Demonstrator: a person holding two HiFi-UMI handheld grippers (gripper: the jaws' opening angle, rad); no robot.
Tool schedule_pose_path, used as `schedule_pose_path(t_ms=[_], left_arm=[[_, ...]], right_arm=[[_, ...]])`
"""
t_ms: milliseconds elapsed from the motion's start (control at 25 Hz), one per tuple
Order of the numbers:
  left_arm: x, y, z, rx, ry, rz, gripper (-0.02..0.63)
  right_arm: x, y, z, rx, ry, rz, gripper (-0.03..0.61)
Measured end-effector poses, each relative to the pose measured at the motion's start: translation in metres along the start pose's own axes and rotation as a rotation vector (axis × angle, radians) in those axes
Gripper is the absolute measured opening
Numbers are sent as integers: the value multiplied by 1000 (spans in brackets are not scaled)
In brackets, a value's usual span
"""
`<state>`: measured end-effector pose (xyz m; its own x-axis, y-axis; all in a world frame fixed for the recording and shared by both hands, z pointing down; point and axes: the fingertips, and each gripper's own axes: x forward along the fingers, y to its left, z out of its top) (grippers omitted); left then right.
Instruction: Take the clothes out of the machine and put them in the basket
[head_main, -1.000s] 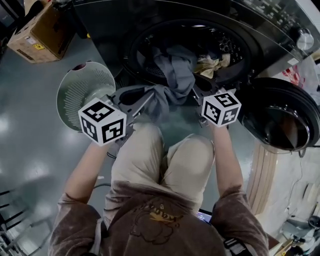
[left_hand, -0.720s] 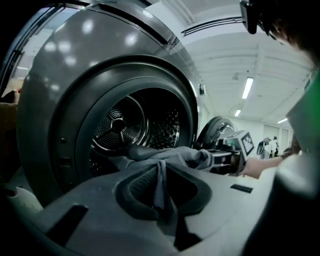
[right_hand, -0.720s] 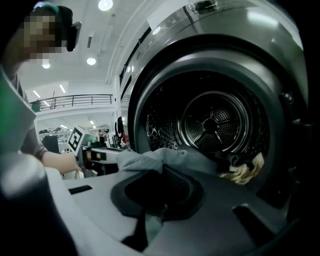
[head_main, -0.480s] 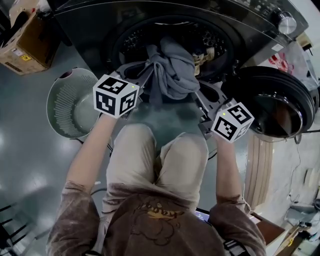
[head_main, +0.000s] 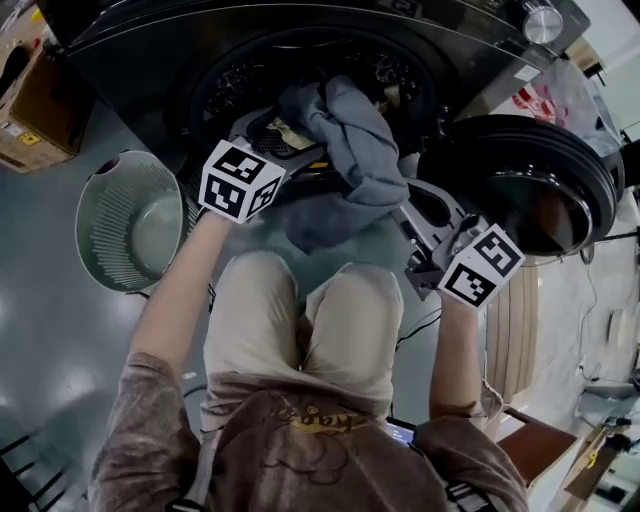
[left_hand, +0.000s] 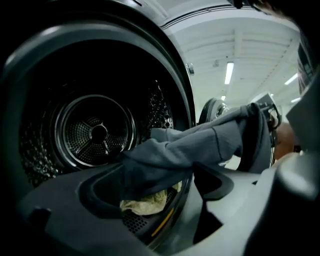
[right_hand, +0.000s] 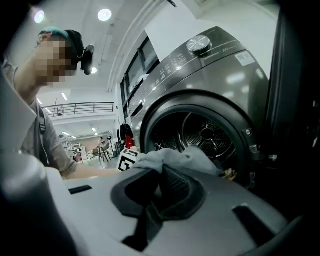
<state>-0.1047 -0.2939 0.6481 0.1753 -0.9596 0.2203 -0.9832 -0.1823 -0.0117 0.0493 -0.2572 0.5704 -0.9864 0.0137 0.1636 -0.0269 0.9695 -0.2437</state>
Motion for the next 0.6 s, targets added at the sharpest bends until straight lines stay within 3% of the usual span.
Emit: schedule_pose_path(t_ms=[80, 200, 400, 600], left_arm=[[16, 3, -3, 65, -5, -1, 465], [40, 10, -8, 88, 8, -11, 502], [74, 34, -24, 102, 101, 26, 506], [103, 47, -27, 94, 122, 51, 506]], right_arm=[[-4, 0, 3, 16, -15, -3, 18], [-15, -4, 14, 51, -57, -14, 18], [-36, -5, 49, 89, -167, -1, 18], [-43, 4, 57, 44, -145, -15, 18]])
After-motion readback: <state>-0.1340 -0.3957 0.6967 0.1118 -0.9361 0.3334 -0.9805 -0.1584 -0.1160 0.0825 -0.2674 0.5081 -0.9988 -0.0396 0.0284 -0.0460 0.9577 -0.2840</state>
